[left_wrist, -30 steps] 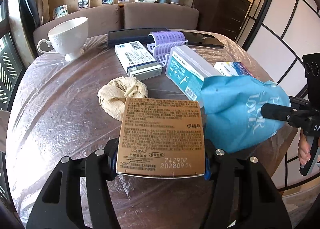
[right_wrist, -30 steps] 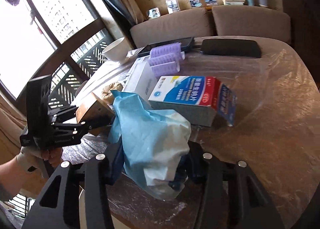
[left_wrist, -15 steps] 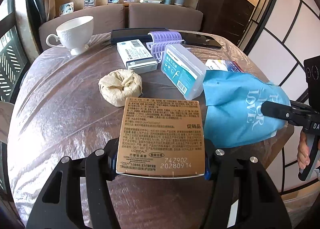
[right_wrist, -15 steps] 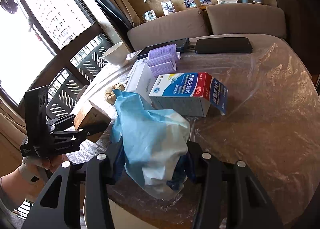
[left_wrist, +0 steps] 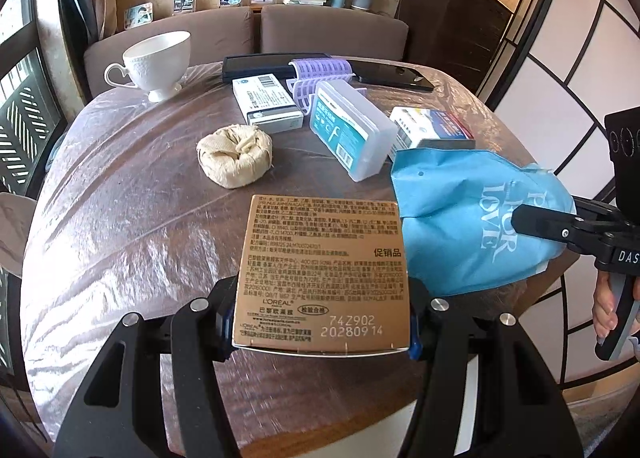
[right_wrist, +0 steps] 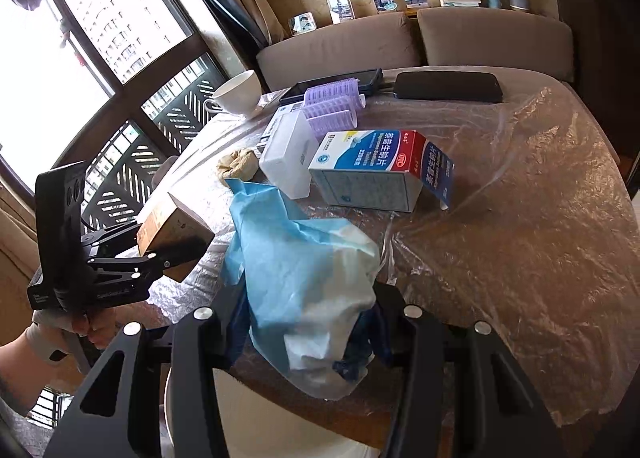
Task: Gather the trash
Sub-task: 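Lift the cardboard box and blue bag and carry them toward the bin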
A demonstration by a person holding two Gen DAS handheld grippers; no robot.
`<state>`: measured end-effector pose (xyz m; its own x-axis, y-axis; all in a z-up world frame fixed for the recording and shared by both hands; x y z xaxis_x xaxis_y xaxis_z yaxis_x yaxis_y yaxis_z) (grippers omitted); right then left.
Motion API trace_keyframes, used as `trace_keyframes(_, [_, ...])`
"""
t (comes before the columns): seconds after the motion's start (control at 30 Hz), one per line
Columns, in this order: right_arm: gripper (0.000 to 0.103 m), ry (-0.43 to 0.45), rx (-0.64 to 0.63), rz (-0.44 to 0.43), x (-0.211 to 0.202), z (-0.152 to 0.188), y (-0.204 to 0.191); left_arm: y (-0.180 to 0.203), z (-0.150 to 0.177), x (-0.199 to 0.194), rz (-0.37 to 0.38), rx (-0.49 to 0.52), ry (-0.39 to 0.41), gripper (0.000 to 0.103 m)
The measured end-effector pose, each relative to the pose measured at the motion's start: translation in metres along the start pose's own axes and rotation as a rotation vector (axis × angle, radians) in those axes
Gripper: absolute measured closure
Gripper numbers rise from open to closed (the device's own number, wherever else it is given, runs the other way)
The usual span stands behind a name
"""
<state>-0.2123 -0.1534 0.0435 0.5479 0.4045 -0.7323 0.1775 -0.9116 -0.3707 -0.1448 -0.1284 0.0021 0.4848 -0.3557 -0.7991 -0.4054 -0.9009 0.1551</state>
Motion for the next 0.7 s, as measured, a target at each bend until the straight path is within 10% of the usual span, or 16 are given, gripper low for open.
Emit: trace_keyframes(0.7, [0.055, -0.069, -0.071, 0.005, -0.023, 0.033, -0.026, 0.023, 0.036, -0.034, 0.022, 0.005, -0.031, 0.043])
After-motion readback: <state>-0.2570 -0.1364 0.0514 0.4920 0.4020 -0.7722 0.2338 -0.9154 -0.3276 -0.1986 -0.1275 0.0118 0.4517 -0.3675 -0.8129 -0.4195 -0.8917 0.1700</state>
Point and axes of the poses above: each gripper's, at about its wrist camera, not at the fingertips, and x roughly the way its jaws point, y to its right, z to its underside, the point moved 5 cm from there along x, roughly the way its jaws point
